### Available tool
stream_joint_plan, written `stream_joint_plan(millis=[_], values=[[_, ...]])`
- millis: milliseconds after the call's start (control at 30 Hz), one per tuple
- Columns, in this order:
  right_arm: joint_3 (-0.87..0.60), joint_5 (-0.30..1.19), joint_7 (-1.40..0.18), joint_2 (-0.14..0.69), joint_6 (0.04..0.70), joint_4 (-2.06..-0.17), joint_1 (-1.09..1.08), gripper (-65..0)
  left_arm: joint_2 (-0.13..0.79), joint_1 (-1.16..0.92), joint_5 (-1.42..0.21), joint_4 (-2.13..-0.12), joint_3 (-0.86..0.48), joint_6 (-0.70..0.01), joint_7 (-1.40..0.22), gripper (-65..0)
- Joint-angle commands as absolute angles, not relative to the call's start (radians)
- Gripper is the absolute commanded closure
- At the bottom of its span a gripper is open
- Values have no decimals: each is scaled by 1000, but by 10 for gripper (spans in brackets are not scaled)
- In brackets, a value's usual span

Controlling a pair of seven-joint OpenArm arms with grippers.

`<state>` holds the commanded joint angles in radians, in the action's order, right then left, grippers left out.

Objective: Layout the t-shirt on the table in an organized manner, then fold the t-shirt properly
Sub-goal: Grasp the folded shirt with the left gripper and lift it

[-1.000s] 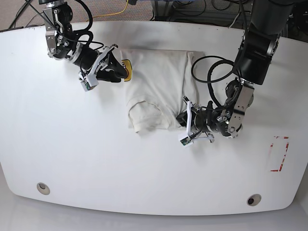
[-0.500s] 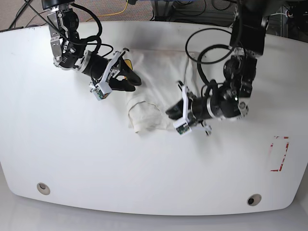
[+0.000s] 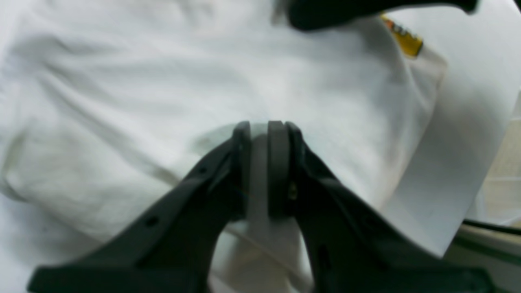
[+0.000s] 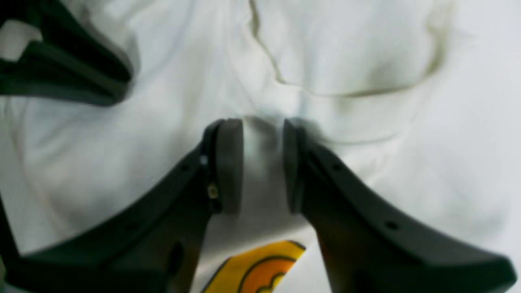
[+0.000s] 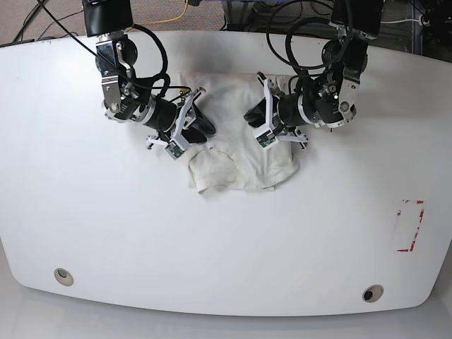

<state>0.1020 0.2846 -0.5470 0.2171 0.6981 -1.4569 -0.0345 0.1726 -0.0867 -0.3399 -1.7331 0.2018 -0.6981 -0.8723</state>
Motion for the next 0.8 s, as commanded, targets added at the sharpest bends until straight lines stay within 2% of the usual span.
stream_joint_plan(millis=[200,333,433,600,800], values=[[102,231,-453,211,698,-1357,-82,-160,209,-119,-340,-1698,154,-698,-872,-69],[102,248,-455,216,698,-1362,-97,-160,231,-119,-343,-1676,136,-698,-871,-69],[102,262,-456,217,698,-1405,-94,-160,236,-120,-344,-1702,124,-698,-874,-69],[101,265,-558,223,698,-1541,-73,-160,236,-120,-344,-1805,116,-698,-878,-69],[30,263,-641,194,698,-1724,-27,-160,217,-108,-344,-1865,120,-698,-878,-71]])
